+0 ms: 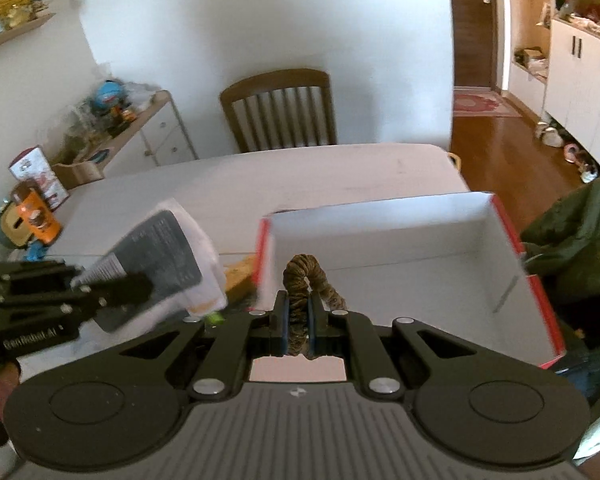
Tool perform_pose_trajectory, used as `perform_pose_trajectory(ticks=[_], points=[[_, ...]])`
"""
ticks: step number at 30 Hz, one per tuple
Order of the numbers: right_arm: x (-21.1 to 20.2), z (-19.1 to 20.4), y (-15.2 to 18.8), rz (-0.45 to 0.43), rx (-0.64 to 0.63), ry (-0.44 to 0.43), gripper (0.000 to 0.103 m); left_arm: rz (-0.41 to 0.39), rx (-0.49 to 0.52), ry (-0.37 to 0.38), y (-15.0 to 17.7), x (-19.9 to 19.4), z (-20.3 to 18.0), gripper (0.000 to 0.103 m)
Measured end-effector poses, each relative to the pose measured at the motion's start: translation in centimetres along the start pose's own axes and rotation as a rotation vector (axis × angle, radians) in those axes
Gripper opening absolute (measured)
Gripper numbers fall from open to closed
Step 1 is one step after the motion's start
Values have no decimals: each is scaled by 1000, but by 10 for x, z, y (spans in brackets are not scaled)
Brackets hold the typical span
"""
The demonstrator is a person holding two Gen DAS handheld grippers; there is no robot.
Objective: Organize objects
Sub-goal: 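Carry the clear bag and brown fuzzy toy over the red shoebox with both tools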
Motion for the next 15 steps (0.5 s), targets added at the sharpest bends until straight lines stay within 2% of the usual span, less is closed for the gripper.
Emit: perform_pose_trajectory(ticks=[10, 11, 15], points=[[19, -66, 22, 43, 1, 44, 9, 59, 75, -5, -15, 66, -45, 17], [22, -71, 24, 49, 1, 46, 9, 71, 133, 37, -14, 73, -50, 17], [36, -87, 36, 85, -24, 58, 9, 102, 155, 46, -13, 106, -69, 17]])
Point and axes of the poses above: each gripper's, at about its wrist camera, not at the fingertips, and x roughly the way its jaws point, z to its left, y to its underside, the point moved 8 cm from there along x, roughly the way its jaws point, and after that the axes turned 15 degrees about -x, right-handed, at the moved point
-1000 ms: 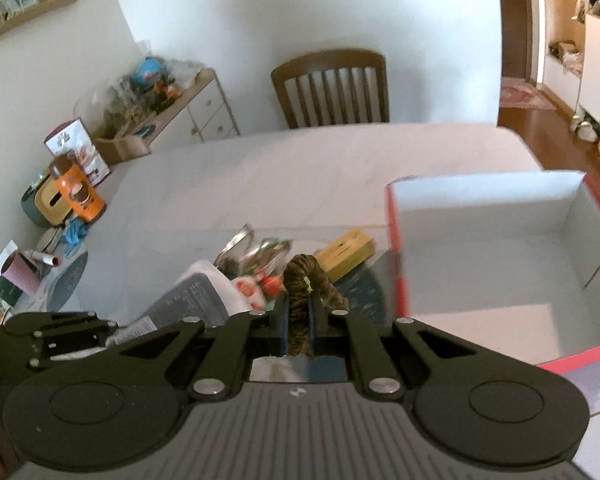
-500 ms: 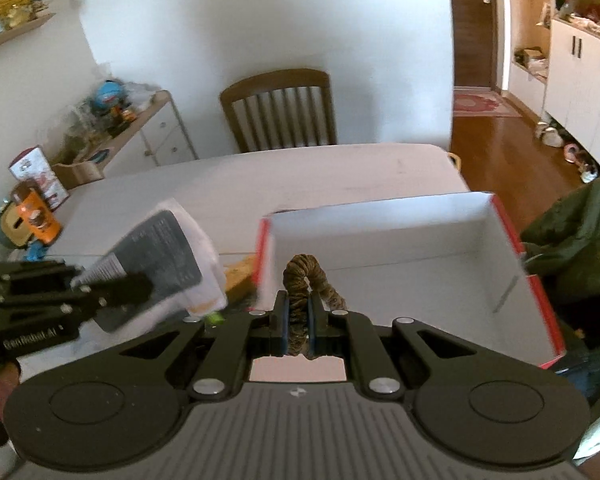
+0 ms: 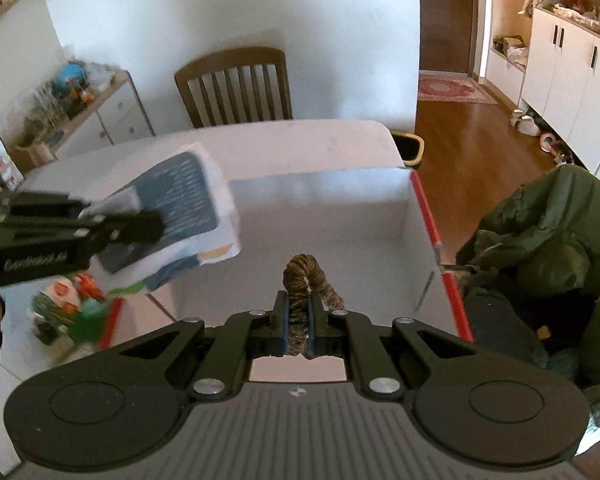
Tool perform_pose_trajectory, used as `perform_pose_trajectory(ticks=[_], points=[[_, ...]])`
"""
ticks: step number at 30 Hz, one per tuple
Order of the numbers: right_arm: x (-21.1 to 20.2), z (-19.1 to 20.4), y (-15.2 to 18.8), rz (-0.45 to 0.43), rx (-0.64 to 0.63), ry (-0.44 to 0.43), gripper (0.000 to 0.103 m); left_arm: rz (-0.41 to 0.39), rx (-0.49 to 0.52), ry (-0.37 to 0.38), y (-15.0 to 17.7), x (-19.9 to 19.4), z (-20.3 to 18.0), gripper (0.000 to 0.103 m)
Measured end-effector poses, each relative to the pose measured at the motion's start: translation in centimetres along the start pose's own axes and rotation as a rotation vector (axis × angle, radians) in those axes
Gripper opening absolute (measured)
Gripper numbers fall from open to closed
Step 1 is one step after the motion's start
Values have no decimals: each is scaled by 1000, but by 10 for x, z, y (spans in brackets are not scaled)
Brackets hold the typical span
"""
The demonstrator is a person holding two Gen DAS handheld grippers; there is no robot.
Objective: Organize objects
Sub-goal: 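Carry the clear bag and brown fuzzy toy over the red shoebox with both tools, then open the left tool to drop the bag while the right tool releases the toy into the box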
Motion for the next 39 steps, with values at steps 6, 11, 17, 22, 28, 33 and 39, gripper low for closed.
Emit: perform_pose_trajectory(ticks=[6, 11, 17, 22, 28, 33, 39], points=[[21, -13, 14, 47, -44, 20, 9, 60, 14, 28, -3, 52, -19, 17], [39, -19, 24, 88, -74, 21, 9, 120, 20, 34, -1, 90, -29, 17], [57, -25, 30, 136, -91, 2, 9, 189, 55, 27, 4, 123, -35, 17], [68, -23, 32, 171, -89, -26, 9, 244, 73, 15, 10, 144, -36, 17], [78, -19, 33, 197, -88, -61, 9, 292, 91, -16, 15, 157, -34, 19], [81, -20, 32, 198, -82, -76, 9, 323, 101, -53, 20, 164, -28, 21], [80, -20, 32, 199, -73, -88, 9, 336, 94, -74, 19, 166, -23, 31]])
Point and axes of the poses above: each gripper's, at about its wrist camera, not at the fingertips, and x roughly the way its jaws point, z to its left, y to its underside, the point moved 8 cm from there along x, roughly the way its jaws point, and after that the axes turned 15 degrees about -x, right-handed, at the moved point
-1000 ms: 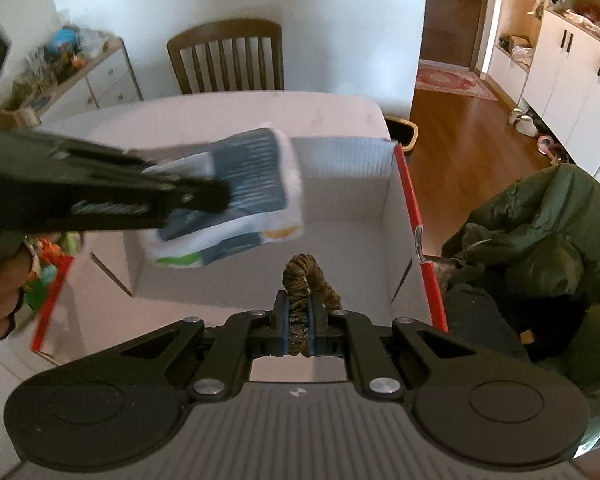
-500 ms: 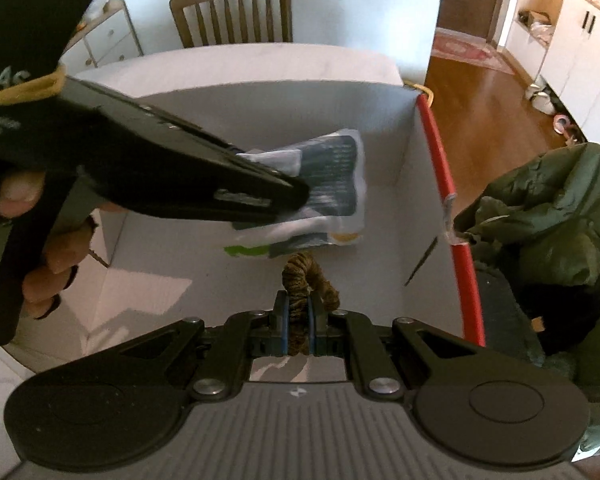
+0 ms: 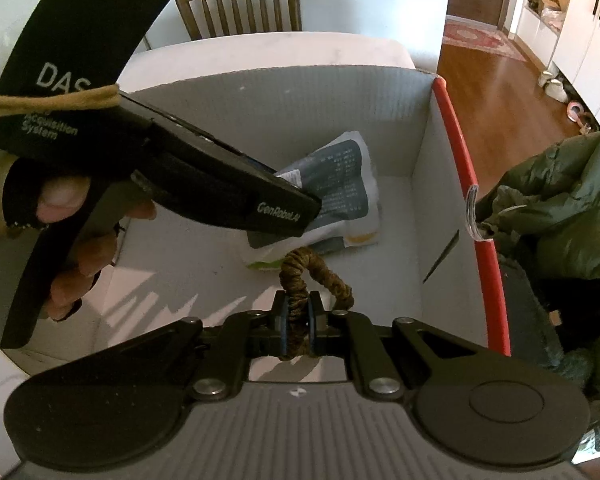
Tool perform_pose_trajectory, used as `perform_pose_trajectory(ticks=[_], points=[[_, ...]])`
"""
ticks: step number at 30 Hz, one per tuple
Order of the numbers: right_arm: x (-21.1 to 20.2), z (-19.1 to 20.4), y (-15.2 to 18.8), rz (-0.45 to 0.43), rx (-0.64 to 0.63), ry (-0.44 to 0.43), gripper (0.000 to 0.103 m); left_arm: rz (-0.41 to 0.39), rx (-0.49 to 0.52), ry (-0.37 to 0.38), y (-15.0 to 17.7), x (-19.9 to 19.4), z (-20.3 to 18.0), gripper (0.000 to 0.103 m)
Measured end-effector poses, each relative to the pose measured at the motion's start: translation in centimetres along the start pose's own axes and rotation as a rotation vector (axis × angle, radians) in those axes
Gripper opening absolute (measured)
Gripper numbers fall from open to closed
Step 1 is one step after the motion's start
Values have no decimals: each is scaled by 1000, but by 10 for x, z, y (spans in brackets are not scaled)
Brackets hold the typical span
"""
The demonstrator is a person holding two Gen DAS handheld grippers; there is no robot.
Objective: Organize objects
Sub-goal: 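Open the left tool to drop the bag while the right tool releases the toy into the box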
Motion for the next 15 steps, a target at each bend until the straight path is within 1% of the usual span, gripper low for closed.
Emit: perform_pose_trajectory(ticks=[5, 8, 9, 15], points=[[-5, -2, -2, -16, -7, -10, 10, -14, 14, -35, 0, -3, -1, 40], [-8, -2, -3, -24, -9, -13, 11, -29, 16, -49, -3, -5, -1, 61], [-9, -3, -3, -25, -11, -15, 12, -40, 15, -57, -3, -8, 0, 65], [-13, -5, -3, -39, -6, -11, 13, -67, -13, -44, -3, -27, 5, 65]])
Point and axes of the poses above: each gripper's, at about its wrist camera, not at the fingertips, and x roughly the way its jaws point, z to its left, y to its underside, the point moved 8 cm from there along x, roughly the way its jaws point, and after that the axes turned 15 degrees about -x, right-handed, at the moved point
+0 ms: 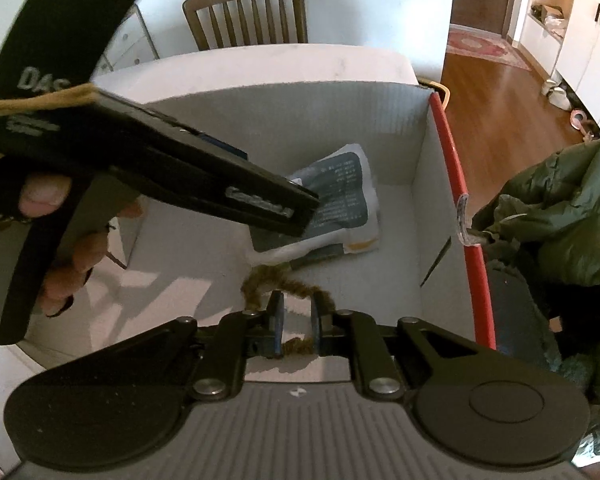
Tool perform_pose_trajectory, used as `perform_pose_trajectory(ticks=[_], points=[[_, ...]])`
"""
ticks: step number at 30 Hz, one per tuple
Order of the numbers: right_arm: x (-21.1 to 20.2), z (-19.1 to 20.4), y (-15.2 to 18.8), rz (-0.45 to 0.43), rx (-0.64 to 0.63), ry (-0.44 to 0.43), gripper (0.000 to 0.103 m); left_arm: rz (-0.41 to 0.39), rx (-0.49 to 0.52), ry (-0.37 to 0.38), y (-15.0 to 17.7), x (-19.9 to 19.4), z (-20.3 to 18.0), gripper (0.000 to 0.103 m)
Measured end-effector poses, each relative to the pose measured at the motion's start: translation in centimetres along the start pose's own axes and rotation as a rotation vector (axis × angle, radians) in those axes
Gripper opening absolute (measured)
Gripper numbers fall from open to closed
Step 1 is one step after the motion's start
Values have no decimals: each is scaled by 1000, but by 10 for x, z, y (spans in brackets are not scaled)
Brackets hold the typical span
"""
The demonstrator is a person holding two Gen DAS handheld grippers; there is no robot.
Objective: Organize objects
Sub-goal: 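Open the left tool to drop the bag while the right tool releases the toy into the box, then move both open tools back over the pile of items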
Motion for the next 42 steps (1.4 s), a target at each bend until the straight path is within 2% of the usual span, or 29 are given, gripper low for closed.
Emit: perform_pose_trajectory(ticks=[11, 23, 31, 35, 42], points=[[-37, 4, -6, -109, 13, 3, 13, -99, -42, 36, 1, -54, 7, 65], [-85, 35, -15, -230, -10, 11, 13, -226, -82, 100, 24, -135, 30, 65], [-109, 68, -22, -296, 6, -11, 13, -289, -129, 111, 49, -180, 61, 69], [-122, 87, -24, -337, -4, 14, 13, -312, -144, 105, 63, -200, 81, 71], [-137, 112, -24, -387, 54, 32, 13, -342, -170, 91, 86, -230, 117, 74]])
Point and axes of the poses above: each gripper's, at about its wrist camera, not at the fingertips, and x roughly the way its jaws point, z to its left, y to its underside, the point moved 8 cm from there along x, roughly the way its jaws point, and after that the axes turned 15 degrees about -x, right-handed, at the moved point
